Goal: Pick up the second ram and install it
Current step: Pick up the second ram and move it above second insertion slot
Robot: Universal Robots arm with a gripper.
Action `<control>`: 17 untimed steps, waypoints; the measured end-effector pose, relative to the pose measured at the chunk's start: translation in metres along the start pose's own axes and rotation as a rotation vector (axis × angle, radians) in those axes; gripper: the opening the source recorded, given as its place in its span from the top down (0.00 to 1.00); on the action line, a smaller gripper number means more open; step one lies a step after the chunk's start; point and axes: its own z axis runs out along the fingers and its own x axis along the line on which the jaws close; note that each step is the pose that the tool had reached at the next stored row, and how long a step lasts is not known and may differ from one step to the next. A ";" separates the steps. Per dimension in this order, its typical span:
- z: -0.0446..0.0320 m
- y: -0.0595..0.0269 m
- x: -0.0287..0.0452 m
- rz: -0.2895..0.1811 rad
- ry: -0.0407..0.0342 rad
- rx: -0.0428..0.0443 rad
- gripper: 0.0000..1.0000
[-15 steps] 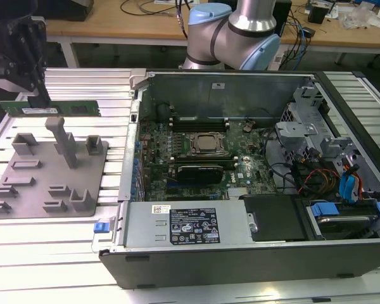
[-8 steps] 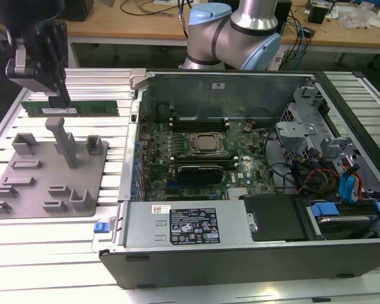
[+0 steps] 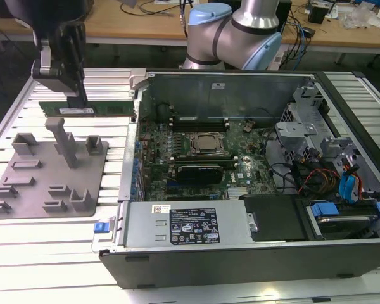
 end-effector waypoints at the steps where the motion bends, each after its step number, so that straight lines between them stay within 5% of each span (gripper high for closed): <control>1: 0.0001 -0.0028 0.0000 0.000 -0.0001 0.0001 0.91; 11: 0.0009 -0.0291 0.0001 0.000 0.0000 -0.0001 0.91; 17: 0.0028 -0.0621 0.0001 0.000 0.0000 -0.0001 0.91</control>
